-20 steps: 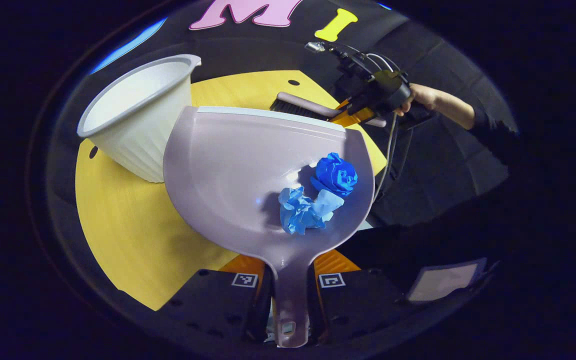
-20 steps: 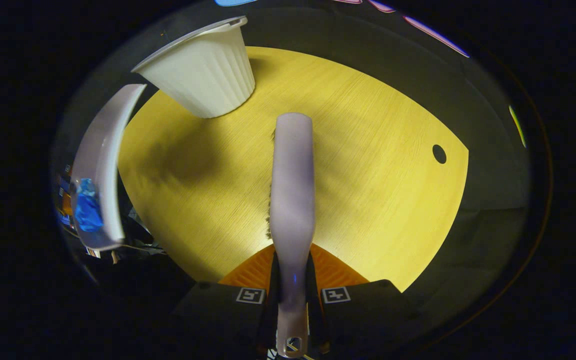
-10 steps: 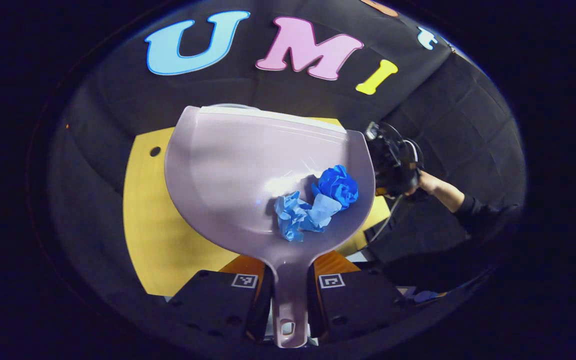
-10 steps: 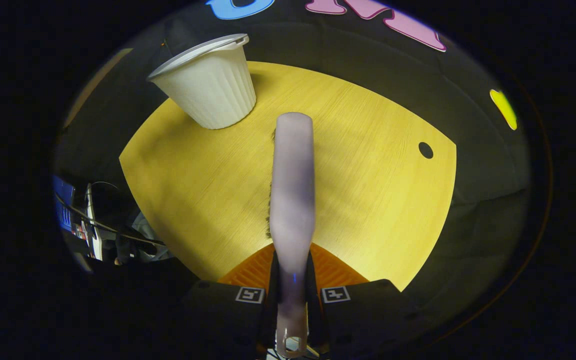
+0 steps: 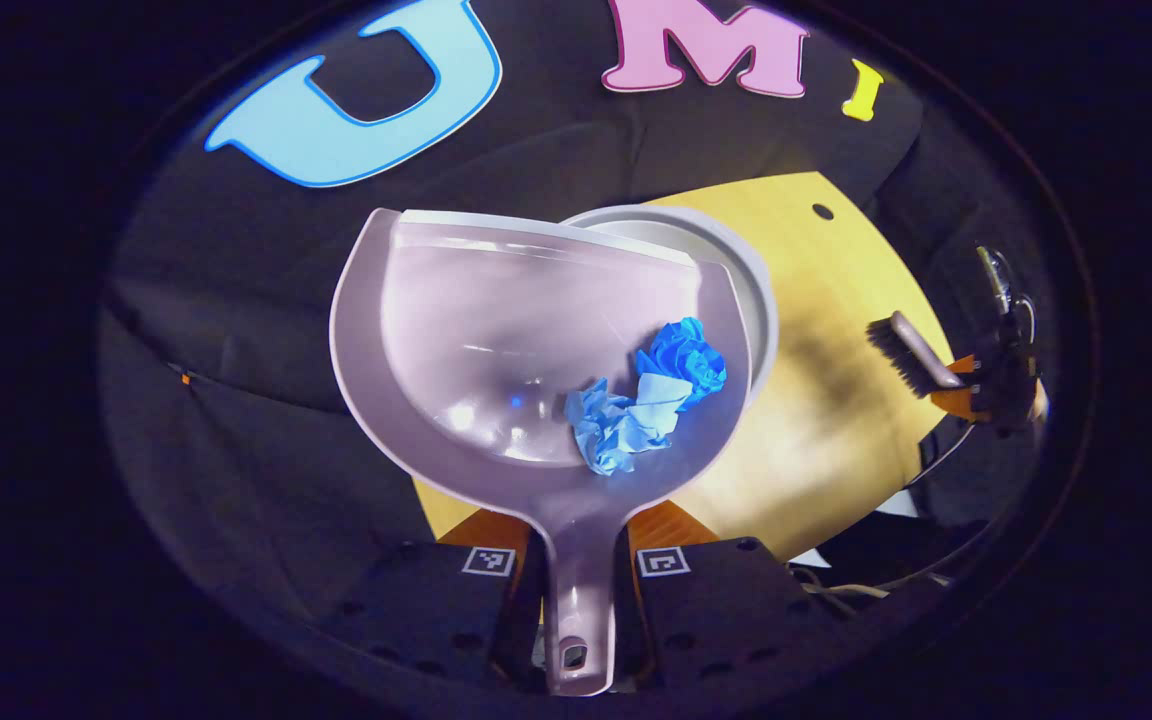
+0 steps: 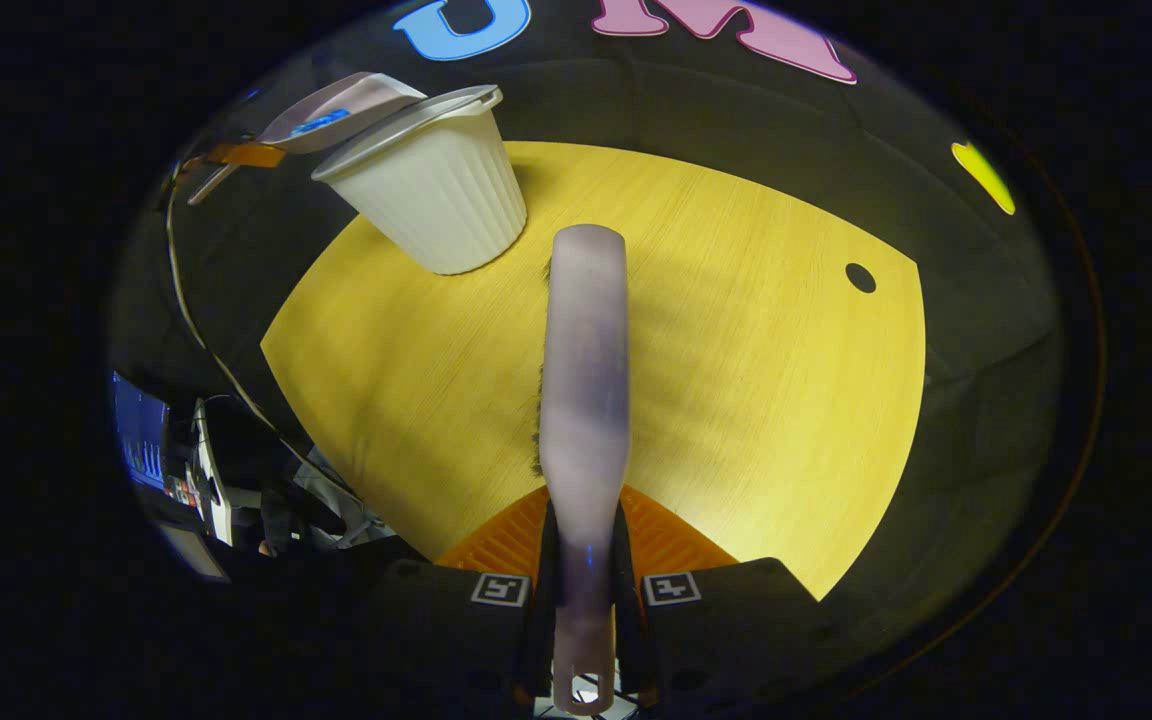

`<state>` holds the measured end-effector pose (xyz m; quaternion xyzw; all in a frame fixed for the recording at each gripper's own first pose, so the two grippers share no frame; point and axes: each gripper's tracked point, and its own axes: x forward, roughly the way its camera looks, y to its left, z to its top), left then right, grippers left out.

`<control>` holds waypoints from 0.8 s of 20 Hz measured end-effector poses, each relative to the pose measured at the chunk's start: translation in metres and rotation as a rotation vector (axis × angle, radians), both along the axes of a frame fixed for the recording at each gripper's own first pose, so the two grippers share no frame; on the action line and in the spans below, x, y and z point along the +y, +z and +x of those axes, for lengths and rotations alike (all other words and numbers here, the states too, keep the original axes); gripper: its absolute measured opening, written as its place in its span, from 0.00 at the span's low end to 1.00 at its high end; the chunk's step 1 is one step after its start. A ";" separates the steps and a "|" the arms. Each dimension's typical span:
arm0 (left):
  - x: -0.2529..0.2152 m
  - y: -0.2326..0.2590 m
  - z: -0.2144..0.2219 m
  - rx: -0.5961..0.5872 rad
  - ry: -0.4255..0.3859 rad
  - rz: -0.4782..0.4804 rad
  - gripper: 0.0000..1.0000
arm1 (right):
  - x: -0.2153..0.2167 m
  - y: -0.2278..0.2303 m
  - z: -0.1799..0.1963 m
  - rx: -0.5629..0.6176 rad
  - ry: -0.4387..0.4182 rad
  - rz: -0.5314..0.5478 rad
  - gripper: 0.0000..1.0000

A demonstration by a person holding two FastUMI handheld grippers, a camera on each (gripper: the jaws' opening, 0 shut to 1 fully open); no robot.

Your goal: Pick up the small broom and dustpan from the desktop, sweep the trash into the dustpan with the broom, and then empty the trash into the garbage bin.

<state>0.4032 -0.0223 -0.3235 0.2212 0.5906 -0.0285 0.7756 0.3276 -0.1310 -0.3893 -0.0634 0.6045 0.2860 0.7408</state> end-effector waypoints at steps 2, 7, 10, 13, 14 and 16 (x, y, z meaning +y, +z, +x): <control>-0.018 -0.014 -0.008 0.012 -0.078 0.153 0.28 | 0.001 0.000 0.001 -0.021 -0.017 -0.005 0.27; -0.036 -0.072 -0.047 0.090 -0.361 0.488 0.28 | 0.002 0.001 0.001 -0.012 -0.021 0.020 0.28; -0.051 -0.119 -0.081 0.121 -0.395 0.503 0.28 | 0.002 0.000 0.000 -0.002 -0.012 0.022 0.28; -0.062 -0.157 -0.097 0.127 -0.419 0.543 0.28 | 0.001 0.003 0.003 -0.004 -0.020 0.017 0.28; -0.067 -0.164 -0.100 0.116 -0.401 0.529 0.28 | 0.002 0.004 0.002 -0.016 -0.030 0.015 0.28; -0.057 -0.134 -0.092 0.055 -0.356 0.473 0.28 | 0.002 0.002 0.002 -0.023 -0.047 0.017 0.28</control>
